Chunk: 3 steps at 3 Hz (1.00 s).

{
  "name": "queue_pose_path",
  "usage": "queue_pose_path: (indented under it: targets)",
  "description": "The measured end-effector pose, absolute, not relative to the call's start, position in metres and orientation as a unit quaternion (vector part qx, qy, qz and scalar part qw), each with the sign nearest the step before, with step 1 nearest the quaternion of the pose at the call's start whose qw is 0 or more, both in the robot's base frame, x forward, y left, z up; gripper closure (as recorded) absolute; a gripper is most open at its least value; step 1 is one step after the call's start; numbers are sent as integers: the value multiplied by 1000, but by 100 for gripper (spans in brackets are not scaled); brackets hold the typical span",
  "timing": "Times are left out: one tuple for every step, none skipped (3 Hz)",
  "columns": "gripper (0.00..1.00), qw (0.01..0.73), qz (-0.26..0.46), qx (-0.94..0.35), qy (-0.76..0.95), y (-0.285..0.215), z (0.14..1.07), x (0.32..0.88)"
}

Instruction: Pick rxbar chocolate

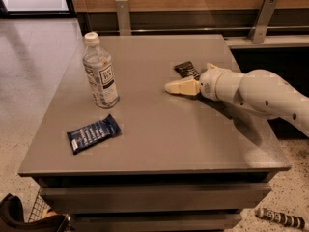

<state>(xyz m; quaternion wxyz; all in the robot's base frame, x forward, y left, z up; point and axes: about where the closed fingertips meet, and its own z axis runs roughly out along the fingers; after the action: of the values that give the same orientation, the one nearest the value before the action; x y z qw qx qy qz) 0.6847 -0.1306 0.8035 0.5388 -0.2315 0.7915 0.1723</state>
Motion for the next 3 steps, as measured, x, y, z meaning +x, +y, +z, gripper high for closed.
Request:
queue_pose_path:
  targets:
    - [22, 539, 172, -232, 792, -131, 804, 685]
    - [46, 539, 172, -232, 792, -131, 807, 685]
    - [77, 539, 172, -232, 792, -131, 812, 685]
